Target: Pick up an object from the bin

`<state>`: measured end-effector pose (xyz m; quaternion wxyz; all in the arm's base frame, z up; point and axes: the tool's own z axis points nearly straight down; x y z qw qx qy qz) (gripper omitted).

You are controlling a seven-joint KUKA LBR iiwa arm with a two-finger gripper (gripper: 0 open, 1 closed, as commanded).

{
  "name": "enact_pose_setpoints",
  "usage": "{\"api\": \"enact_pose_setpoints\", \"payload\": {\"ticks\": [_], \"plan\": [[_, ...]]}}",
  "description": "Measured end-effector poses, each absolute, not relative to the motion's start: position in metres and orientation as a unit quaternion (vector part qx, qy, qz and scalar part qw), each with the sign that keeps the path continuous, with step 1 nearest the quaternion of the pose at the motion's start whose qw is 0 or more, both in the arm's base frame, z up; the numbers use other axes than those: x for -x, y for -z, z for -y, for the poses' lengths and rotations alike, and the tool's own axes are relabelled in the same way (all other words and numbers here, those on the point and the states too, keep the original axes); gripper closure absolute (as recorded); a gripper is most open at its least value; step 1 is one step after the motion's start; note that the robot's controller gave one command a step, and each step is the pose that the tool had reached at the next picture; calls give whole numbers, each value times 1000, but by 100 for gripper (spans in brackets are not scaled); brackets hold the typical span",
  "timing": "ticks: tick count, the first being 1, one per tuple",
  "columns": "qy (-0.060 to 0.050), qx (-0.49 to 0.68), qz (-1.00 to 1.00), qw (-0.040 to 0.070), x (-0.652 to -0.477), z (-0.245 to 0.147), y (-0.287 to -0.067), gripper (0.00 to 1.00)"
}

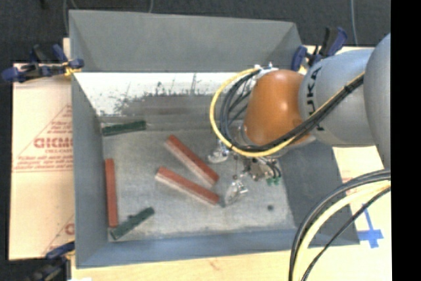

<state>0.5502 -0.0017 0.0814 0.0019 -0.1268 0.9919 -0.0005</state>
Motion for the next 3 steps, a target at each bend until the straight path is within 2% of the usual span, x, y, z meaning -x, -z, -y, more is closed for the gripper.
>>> {"api": "enact_pose_setpoints", "payload": {"ticks": [1, 2, 3], "plan": [[0, 182, -983, 1, -550, -5, -97, 0], [1, 101, -995, 20, -530, -42, -83, 100], [0, 104, -995, 7, -523, -44, -81, 0]]}}
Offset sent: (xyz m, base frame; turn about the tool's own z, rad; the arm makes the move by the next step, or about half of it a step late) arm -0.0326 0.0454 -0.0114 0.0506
